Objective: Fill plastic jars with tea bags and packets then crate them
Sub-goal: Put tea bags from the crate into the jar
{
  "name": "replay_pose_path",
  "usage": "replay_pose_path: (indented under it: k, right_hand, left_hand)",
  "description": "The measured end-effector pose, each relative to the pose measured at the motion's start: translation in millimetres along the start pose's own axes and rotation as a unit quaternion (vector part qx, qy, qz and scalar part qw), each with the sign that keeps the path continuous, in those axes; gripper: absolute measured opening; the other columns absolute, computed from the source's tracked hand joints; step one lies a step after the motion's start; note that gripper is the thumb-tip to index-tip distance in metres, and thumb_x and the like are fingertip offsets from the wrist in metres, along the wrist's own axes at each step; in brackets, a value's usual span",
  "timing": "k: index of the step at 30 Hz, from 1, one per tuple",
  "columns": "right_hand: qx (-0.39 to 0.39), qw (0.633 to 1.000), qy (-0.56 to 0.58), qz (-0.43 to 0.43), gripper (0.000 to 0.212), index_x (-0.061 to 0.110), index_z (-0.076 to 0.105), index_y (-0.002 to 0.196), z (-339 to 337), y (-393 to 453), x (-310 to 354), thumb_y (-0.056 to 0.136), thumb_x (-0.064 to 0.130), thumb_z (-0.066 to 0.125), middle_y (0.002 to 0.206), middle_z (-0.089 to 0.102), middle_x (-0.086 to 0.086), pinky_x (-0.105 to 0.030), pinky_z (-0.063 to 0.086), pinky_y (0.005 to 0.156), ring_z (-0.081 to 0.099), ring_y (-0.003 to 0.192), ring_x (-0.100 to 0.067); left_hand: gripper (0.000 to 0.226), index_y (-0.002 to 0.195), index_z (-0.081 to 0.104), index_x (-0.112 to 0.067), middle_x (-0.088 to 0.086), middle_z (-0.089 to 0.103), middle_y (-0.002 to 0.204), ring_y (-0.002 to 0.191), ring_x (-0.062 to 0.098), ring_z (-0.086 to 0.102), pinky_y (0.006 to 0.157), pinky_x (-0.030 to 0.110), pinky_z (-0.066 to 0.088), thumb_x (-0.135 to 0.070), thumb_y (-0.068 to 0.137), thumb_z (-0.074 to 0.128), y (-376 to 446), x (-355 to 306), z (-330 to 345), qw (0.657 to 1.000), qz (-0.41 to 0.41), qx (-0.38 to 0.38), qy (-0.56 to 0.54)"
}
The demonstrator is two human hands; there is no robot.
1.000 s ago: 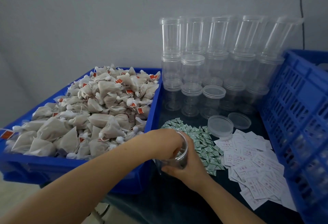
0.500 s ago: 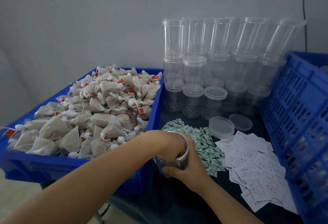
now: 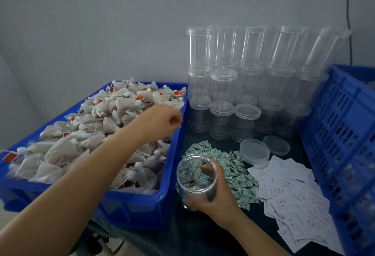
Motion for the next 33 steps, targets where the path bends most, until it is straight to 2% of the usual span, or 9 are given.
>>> replay_pose_path:
  k: [2,5,7,9,13,18,24,30,33]
  right_hand:
    - [-0.001,1.000,-0.004,0.003,0.105,0.068,0.028,0.133,0.2,-0.3,0.3,0.052,0.054,0.093,0.128,0.045,0.038,-0.004,0.045,0.086,0.042,0.126,0.014]
    - [-0.001,1.000,-0.004,0.005,0.106,0.068,0.027,0.134,-0.2,-0.7,1.1,0.053,0.053,0.093,0.128,0.044,0.039,-0.004,0.045,0.086,0.041,0.127,0.014]
    - [0.001,1.000,-0.001,0.007,0.106,0.067,0.027,0.135,-0.7,-1.1,1.0,0.054,0.052,0.093,0.127,0.044,0.039,-0.003,0.045,0.085,0.041,0.126,0.015]
    - [0.003,1.000,-0.004,0.008,0.106,0.066,0.026,0.136,-0.3,-1.2,1.2,0.054,0.053,0.093,0.127,0.043,0.040,-0.004,0.045,0.087,0.040,0.127,0.015]
    - [0.002,1.000,-0.005,0.007,0.106,0.067,0.027,0.134,0.0,0.2,1.1,0.053,0.053,0.093,0.125,0.043,0.041,-0.003,0.043,0.089,0.041,0.126,0.015]
    - [0.002,1.000,-0.001,0.003,0.106,0.069,0.026,0.133,-0.4,0.2,-0.8,0.053,0.050,0.093,0.124,0.043,0.043,-0.001,0.043,0.086,0.041,0.123,0.017]
    - [0.002,1.000,0.004,-0.002,0.103,0.069,0.028,0.132,0.0,-0.3,0.6,0.054,0.049,0.094,0.125,0.044,0.042,-0.002,0.045,0.084,0.042,0.122,0.017]
    - [0.004,1.000,0.009,-0.006,0.101,0.068,0.030,0.131,0.4,-1.3,2.2,0.057,0.041,0.094,0.123,0.044,0.041,-0.003,0.046,0.083,0.043,0.120,0.018]
    - [0.006,1.000,0.013,-0.005,0.100,0.068,0.030,0.130,0.5,-1.3,1.7,0.058,0.040,0.094,0.122,0.045,0.042,-0.003,0.047,0.082,0.044,0.119,0.018]
  left_hand:
    - [0.032,0.123,0.058,-0.018,0.000,0.060,0.120,0.109,0.016,0.053,0.094,0.031,0.045,-0.023,0.091,0.059,3.7,27.1,4.2,0.994,-0.031,-0.031,0.105]
    - [0.056,0.138,0.042,-0.022,0.002,0.046,0.138,0.128,0.021,0.041,0.098,0.035,0.044,-0.025,0.086,0.065,6.7,59.6,27.5,0.960,-0.060,0.047,0.268]
    - [0.054,0.136,0.043,-0.024,0.001,0.045,0.137,0.126,0.021,0.043,0.091,0.032,0.045,-0.025,0.087,0.064,7.8,71.3,36.7,0.934,-0.061,0.075,0.343]
    - [0.043,0.131,0.047,-0.022,0.002,0.049,0.133,0.122,0.022,0.047,0.090,0.032,0.045,-0.021,0.090,0.058,9.1,75.2,38.7,0.920,-0.045,0.058,0.384]
    - [0.038,0.129,0.050,-0.018,0.003,0.055,0.127,0.116,0.020,0.052,0.089,0.030,0.047,-0.015,0.091,0.055,9.3,79.3,33.8,0.926,-0.048,0.000,0.374]
    - [0.024,0.114,0.058,-0.016,0.001,0.061,0.116,0.108,0.018,0.057,0.083,0.029,0.049,-0.012,0.091,0.053,7.9,82.9,31.9,0.932,-0.060,-0.003,0.357]
    - [0.023,0.112,0.058,-0.017,0.000,0.063,0.107,0.098,0.017,0.060,0.076,0.025,0.045,-0.012,0.090,0.056,4.7,73.9,22.2,0.939,-0.059,-0.030,0.337]
    - [0.029,0.118,0.057,-0.013,0.007,0.057,0.120,0.109,0.020,0.055,0.089,0.029,0.048,-0.011,0.089,0.059,-1.6,68.8,15.8,0.937,-0.084,-0.025,0.337]
    - [0.026,0.115,0.059,-0.014,0.006,0.056,0.115,0.104,0.019,0.055,0.086,0.029,0.050,-0.013,0.089,0.061,-5.7,65.3,9.7,0.933,-0.090,-0.019,0.348]
Point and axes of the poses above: each hand's wrist, its own y-axis towards the middle knuckle, its own z-axis out of the palm, x = y × z, the point moved 6 cm from there along y, towards the middle knuckle
